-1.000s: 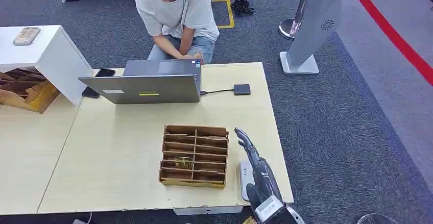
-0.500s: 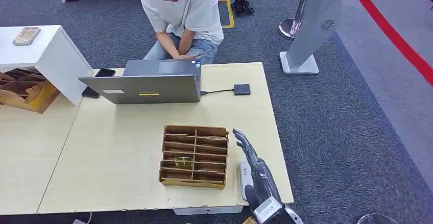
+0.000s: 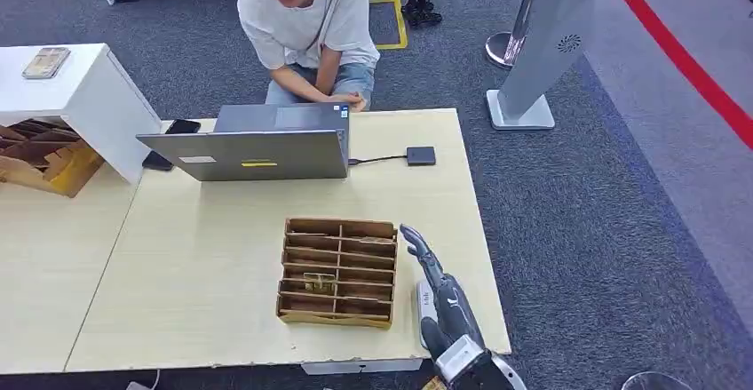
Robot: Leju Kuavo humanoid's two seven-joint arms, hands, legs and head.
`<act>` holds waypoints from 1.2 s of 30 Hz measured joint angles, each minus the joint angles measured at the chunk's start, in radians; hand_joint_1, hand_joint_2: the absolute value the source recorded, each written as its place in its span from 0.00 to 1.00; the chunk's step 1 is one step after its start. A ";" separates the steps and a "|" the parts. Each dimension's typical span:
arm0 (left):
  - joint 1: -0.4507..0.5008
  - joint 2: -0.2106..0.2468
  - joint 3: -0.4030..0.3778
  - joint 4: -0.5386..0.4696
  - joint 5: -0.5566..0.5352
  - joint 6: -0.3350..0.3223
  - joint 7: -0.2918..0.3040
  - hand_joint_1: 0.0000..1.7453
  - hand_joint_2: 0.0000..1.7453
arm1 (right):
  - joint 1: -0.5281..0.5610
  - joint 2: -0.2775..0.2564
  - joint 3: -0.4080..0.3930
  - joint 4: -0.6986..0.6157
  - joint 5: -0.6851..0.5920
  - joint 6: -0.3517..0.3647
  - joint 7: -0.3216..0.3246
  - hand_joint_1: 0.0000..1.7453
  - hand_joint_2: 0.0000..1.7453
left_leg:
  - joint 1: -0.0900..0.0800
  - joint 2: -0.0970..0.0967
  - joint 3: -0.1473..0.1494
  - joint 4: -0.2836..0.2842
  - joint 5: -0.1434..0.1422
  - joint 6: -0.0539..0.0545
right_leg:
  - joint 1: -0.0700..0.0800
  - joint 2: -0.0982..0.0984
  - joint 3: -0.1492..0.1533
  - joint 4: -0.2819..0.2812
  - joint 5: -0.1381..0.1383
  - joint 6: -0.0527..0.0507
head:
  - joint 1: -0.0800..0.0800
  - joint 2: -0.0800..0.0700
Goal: Pass the card to the sensor for recognition and then transmit it.
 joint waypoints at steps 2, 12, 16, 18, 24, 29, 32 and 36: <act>0.000 0.000 0.000 0.000 0.000 0.000 -0.002 0.00 0.00 | 0.000 0.000 0.000 0.002 0.000 0.000 0.000 0.00 0.00 | 0.000 0.000 0.000 0.000 0.000 0.000 | 0.000 0.000 0.000 0.000 0.000 0.000 | 0.000 0.000; 0.003 0.000 0.000 0.000 0.000 -0.002 -0.010 0.00 0.00 | 0.000 0.000 0.000 0.013 0.039 -0.014 0.011 0.00 1.00 | 0.000 0.000 0.000 0.000 0.000 0.000 | 0.000 0.000 0.000 0.000 0.000 0.000 | 0.000 0.000; 0.003 0.000 0.000 0.000 -0.002 -0.003 -0.011 0.00 0.00 | 0.000 0.000 0.003 0.021 0.084 -0.036 0.022 0.00 1.00 | 0.000 0.000 0.000 0.000 0.000 0.000 | 0.000 0.000 0.000 0.000 0.000 0.000 | 0.000 0.000; 0.003 0.000 0.000 0.000 -0.002 -0.006 -0.011 0.00 0.00 | 0.000 0.000 0.005 0.027 0.090 -0.037 0.023 0.00 1.00 | 0.000 0.000 0.000 0.000 0.000 0.000 | 0.000 0.000 0.000 0.000 0.000 0.000 | 0.000 0.000; 0.003 0.000 0.000 0.000 -0.003 -0.013 -0.011 0.00 0.00 | 0.000 -0.001 0.011 0.039 0.101 -0.037 0.024 0.00 1.00 | 0.000 0.000 0.000 0.000 0.000 0.000 | 0.000 0.000 0.000 0.000 0.000 0.000 | 0.000 0.000; 0.003 0.000 0.000 0.000 -0.005 -0.017 -0.011 0.00 0.00 | 0.000 -0.005 0.013 0.045 0.117 -0.042 0.027 0.00 1.00 | 0.000 0.000 0.000 0.000 0.000 0.000 | 0.000 0.000 0.000 0.000 0.000 0.000 | 0.000 0.000; 0.003 0.000 0.000 0.000 -0.005 -0.017 -0.011 0.00 0.00 | 0.000 -0.005 0.015 0.046 0.117 -0.047 0.027 0.00 1.00 | 0.000 0.000 0.000 0.000 0.000 0.000 | 0.000 0.000 0.000 0.000 0.000 0.000 | 0.000 0.000; 0.003 0.000 0.000 0.000 -0.005 -0.017 -0.011 0.00 0.00 | 0.000 -0.006 0.017 0.046 0.117 -0.048 0.027 0.00 1.00 | 0.000 0.000 0.000 0.000 0.000 0.000 | 0.000 0.000 0.000 0.000 0.000 0.000 | 0.000 0.000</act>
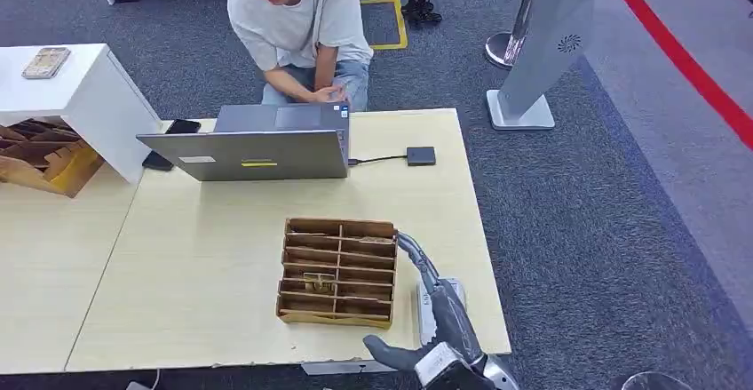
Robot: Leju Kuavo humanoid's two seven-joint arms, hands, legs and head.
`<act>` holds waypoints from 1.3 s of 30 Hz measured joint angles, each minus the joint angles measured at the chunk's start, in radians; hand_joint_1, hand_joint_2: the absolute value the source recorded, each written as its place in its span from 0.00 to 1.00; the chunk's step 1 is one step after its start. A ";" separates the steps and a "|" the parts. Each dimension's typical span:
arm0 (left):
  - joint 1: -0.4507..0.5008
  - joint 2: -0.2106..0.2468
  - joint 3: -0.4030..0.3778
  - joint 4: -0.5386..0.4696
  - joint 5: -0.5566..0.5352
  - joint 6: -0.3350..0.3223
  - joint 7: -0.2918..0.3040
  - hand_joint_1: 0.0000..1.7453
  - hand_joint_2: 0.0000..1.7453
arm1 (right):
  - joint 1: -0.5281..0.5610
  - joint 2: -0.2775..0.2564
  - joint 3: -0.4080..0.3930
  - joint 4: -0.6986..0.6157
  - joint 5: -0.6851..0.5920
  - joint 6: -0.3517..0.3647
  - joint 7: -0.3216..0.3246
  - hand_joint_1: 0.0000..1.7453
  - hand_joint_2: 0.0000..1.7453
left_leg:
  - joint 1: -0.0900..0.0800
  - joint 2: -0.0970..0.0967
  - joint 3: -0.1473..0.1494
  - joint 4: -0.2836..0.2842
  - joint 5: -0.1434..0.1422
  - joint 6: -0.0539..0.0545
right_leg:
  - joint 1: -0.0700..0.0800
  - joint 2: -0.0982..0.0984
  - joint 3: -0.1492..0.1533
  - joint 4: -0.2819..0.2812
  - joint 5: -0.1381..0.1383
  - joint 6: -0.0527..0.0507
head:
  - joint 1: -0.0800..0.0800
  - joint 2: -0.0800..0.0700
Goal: Pass the card to the sensor for recognition and then transmit it.
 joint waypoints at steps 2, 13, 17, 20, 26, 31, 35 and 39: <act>0.000 0.000 0.000 0.000 0.000 0.000 0.000 0.00 0.00 | 0.000 0.000 0.001 0.000 0.000 0.000 0.001 0.00 1.00 | 0.000 0.000 0.000 0.000 0.000 0.000 | 0.000 0.000 0.000 0.000 0.000 0.000 | 0.000 0.000; 0.000 0.000 0.000 0.000 -0.006 -0.006 0.000 0.00 0.00 | 0.000 -0.002 0.006 0.000 0.026 -0.005 0.006 0.00 1.00 | 0.000 0.000 0.000 0.000 0.000 0.000 | 0.000 0.000 0.000 0.000 0.000 0.000 | 0.000 0.000; 0.000 0.000 0.000 0.000 -0.009 -0.007 0.000 0.00 0.00 | -0.001 -0.006 0.011 0.003 0.081 -0.025 0.019 0.00 1.00 | 0.000 0.000 0.000 0.000 0.000 0.000 | 0.000 0.000 0.000 0.000 0.000 0.000 | 0.000 0.000; 0.000 0.000 0.000 0.000 -0.011 -0.010 0.000 0.00 0.00 | -0.002 -0.010 0.015 0.011 0.115 -0.034 0.035 0.00 1.00 | 0.000 0.000 0.000 0.000 0.000 0.000 | 0.000 0.000 0.000 0.000 0.000 0.000 | 0.000 0.000; 0.000 0.000 -0.001 0.000 -0.015 -0.012 0.000 0.00 0.00 | -0.004 -0.017 0.027 0.029 0.204 -0.069 0.072 0.00 1.00 | 0.000 0.000 0.000 0.000 0.000 0.000 | 0.000 0.000 0.000 0.000 0.000 0.000 | 0.000 0.000; 0.000 0.000 -0.002 0.000 -0.021 -0.014 0.005 0.00 0.00 | -0.014 -0.025 0.043 0.048 0.326 -0.104 0.112 0.00 1.00 | 0.000 0.000 0.000 0.000 0.000 0.000 | 0.000 0.000 0.000 0.000 0.000 0.000 | 0.000 0.000; -0.002 0.000 -0.002 0.000 -0.027 -0.014 0.010 0.00 0.00 | -0.022 -0.031 0.056 0.075 0.428 -0.141 0.143 0.00 1.00 | 0.000 0.000 0.000 0.000 0.000 0.000 | 0.000 0.000 0.000 0.000 0.000 0.000 | 0.000 0.000; -0.002 0.000 -0.003 0.000 -0.032 -0.014 0.016 0.00 0.00 | -0.030 -0.034 0.066 0.099 0.522 -0.180 0.183 0.00 1.00 | 0.000 0.000 0.000 0.000 0.000 0.000 | 0.000 0.000 0.000 0.000 0.000 0.000 | 0.000 0.000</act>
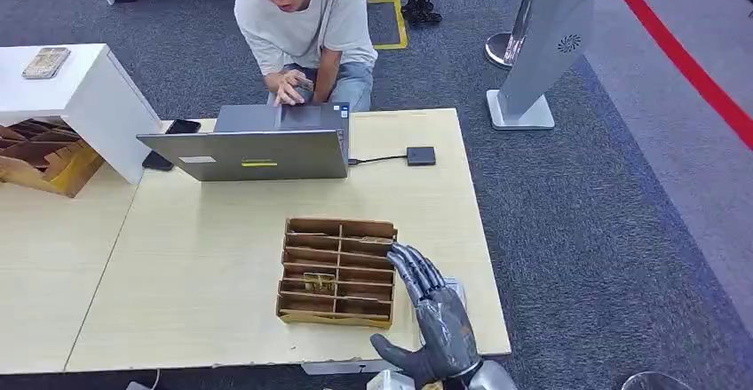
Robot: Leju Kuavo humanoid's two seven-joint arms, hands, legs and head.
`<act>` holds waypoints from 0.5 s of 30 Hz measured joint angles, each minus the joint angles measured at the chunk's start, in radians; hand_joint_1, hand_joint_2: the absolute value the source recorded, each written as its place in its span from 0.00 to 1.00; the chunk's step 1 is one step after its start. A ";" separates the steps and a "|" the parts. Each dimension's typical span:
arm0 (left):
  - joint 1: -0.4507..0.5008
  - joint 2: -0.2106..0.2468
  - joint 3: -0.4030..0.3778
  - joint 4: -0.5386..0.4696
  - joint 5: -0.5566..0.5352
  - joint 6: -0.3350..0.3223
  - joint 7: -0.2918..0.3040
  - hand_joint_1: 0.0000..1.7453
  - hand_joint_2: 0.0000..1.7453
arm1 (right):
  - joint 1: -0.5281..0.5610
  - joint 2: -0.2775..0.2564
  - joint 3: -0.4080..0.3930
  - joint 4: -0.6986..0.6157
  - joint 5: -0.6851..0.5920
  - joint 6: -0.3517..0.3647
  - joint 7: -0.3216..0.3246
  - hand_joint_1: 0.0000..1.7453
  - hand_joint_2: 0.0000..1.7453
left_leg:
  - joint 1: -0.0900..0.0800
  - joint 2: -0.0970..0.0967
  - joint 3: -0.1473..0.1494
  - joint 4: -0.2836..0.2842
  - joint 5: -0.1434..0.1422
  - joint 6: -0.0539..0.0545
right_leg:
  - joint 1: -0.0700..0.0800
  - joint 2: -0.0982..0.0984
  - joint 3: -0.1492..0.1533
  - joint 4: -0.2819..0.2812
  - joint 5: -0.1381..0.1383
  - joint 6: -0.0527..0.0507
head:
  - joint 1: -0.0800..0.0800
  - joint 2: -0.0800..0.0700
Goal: Pass the card to the sensor for recognition and then transmit it.
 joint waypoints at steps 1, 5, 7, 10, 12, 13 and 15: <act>0.000 0.000 0.000 0.000 -0.001 0.000 0.002 0.00 0.00 | -0.001 -0.002 0.002 0.006 0.027 -0.010 0.013 0.00 1.00 | 0.000 0.000 0.000 0.000 0.000 0.000 | 0.000 0.000 0.000 0.000 0.000 0.000 | 0.000 0.000; -0.001 0.000 -0.002 0.000 -0.007 -0.002 0.005 0.00 0.00 | -0.006 -0.007 0.010 0.029 0.119 -0.030 0.055 0.00 1.00 | 0.000 0.000 0.000 0.000 0.000 0.000 | 0.000 0.000 0.000 0.000 0.000 0.000 | 0.000 0.000; -0.001 0.000 -0.004 0.000 -0.009 -0.002 0.005 0.00 0.00 | -0.007 -0.008 0.015 0.039 0.140 -0.037 0.067 0.00 1.00 | 0.000 0.000 0.000 0.000 0.000 0.000 | 0.000 0.000 0.000 0.000 0.000 0.000 | 0.000 0.000; -0.001 0.001 -0.006 0.000 -0.013 -0.003 0.005 0.00 0.00 | -0.009 -0.009 0.019 0.051 0.162 -0.042 0.077 0.00 1.00 | 0.000 0.000 0.000 0.000 0.000 0.000 | 0.000 0.000 0.000 0.000 0.000 0.000 | 0.000 0.000; -0.001 0.001 -0.007 0.000 -0.013 -0.003 0.005 0.00 0.00 | -0.011 -0.009 0.021 0.058 0.167 -0.042 0.082 0.00 1.00 | 0.000 0.000 0.000 0.000 0.000 0.000 | 0.000 0.000 0.000 0.000 0.000 0.000 | 0.000 0.000; -0.002 0.001 -0.008 0.000 -0.013 -0.003 0.006 0.00 0.00 | -0.012 -0.009 0.021 0.062 0.170 -0.042 0.083 0.00 1.00 | 0.000 0.000 0.000 0.000 0.000 0.000 | 0.000 0.000 0.000 0.000 0.000 0.000 | 0.000 0.000; -0.002 0.001 -0.009 0.000 -0.016 -0.004 0.006 0.00 0.00 | -0.015 -0.009 0.022 0.068 0.181 -0.042 0.085 0.00 1.00 | 0.000 0.000 0.000 0.000 0.000 0.000 | 0.000 0.000 0.000 0.000 0.000 0.000 | 0.000 0.000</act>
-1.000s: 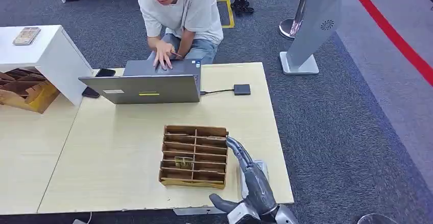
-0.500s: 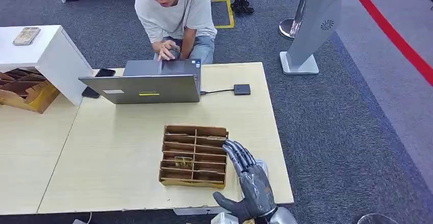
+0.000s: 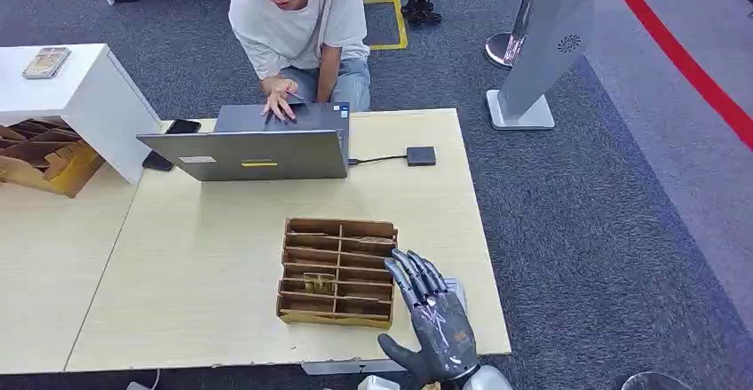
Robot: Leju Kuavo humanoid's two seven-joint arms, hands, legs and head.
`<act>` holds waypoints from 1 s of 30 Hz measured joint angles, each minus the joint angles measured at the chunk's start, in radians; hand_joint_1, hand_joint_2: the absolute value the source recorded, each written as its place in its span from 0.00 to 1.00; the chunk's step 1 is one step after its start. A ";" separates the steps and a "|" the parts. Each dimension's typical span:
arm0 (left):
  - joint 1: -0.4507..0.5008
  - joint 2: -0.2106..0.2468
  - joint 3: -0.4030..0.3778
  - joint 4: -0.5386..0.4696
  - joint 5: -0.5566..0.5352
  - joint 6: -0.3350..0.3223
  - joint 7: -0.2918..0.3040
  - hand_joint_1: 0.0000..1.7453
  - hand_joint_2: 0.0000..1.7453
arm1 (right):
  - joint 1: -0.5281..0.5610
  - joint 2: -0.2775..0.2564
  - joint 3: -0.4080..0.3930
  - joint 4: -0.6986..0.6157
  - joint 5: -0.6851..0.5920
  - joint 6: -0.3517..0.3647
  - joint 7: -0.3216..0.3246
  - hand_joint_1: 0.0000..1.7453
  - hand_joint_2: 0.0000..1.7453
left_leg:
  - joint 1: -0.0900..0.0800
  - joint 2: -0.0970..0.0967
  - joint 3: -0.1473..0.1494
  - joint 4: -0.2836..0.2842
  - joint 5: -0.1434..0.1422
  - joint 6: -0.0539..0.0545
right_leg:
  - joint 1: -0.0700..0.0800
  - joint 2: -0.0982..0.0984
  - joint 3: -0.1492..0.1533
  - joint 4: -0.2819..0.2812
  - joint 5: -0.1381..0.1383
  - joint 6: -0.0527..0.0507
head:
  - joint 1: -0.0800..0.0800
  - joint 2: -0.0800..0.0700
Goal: Pass the card to the sensor for recognition and then transmit it.
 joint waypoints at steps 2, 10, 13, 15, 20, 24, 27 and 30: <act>0.000 0.000 -0.003 0.000 -0.001 -0.001 0.000 0.00 0.00 | -0.002 0.000 0.001 0.005 0.003 0.000 0.001 0.00 1.00 | 0.000 0.000 0.000 0.000 0.000 0.000 | 0.000 0.000 0.000 0.000 0.000 0.000 | 0.000 0.000; -0.001 0.000 -0.014 0.000 -0.006 -0.005 0.008 0.00 0.00 | -0.013 0.000 0.008 0.026 0.024 0.001 0.007 0.00 1.00 | 0.000 0.000 0.000 0.000 0.000 0.000 | 0.000 0.000 0.000 0.000 0.000 0.000 | 0.000 0.000; -0.002 0.000 -0.015 0.000 -0.006 -0.005 0.008 0.00 0.00 | -0.018 0.000 0.012 0.032 0.024 0.001 0.007 0.00 1.00 | 0.000 0.000 0.000 0.000 0.000 0.000 | 0.000 0.000 0.000 0.000 0.000 0.000 | 0.000 0.000; -0.003 0.000 -0.015 0.000 -0.006 -0.005 0.008 0.00 0.00 | -0.021 0.000 0.014 0.035 0.024 0.001 0.007 0.00 1.00 | 0.000 0.000 0.000 0.000 0.000 0.000 | 0.000 0.000 0.000 0.000 0.000 0.000 | 0.000 0.000; -0.003 0.000 -0.015 0.000 -0.007 -0.007 0.008 0.00 0.00 | -0.022 0.000 0.016 0.039 0.025 0.002 0.007 0.00 1.00 | 0.000 0.000 0.000 0.000 0.000 0.000 | 0.000 0.000 0.000 0.000 0.000 0.000 | 0.000 0.000; -0.004 0.000 -0.015 0.000 -0.012 -0.009 0.009 0.00 0.00 | -0.027 0.000 0.021 0.048 0.027 0.002 0.007 0.00 1.00 | 0.000 0.000 0.000 0.000 0.000 0.000 | 0.000 0.000 0.000 0.000 0.000 0.000 | 0.000 0.000; -0.005 0.000 -0.016 0.000 -0.015 -0.012 0.010 0.00 0.00 | -0.033 0.000 0.025 0.057 0.026 0.003 0.007 0.00 1.00 | 0.000 0.000 0.000 0.000 0.000 0.000 | 0.000 0.000 0.000 0.000 0.000 0.000 | 0.000 0.000; -0.008 0.000 -0.017 0.000 -0.018 -0.015 0.011 0.00 0.00 | -0.039 0.000 0.028 0.064 0.021 0.003 0.006 0.00 1.00 | 0.000 0.000 0.000 0.000 0.000 0.000 | 0.000 0.000 0.000 0.000 0.000 0.000 | 0.000 0.000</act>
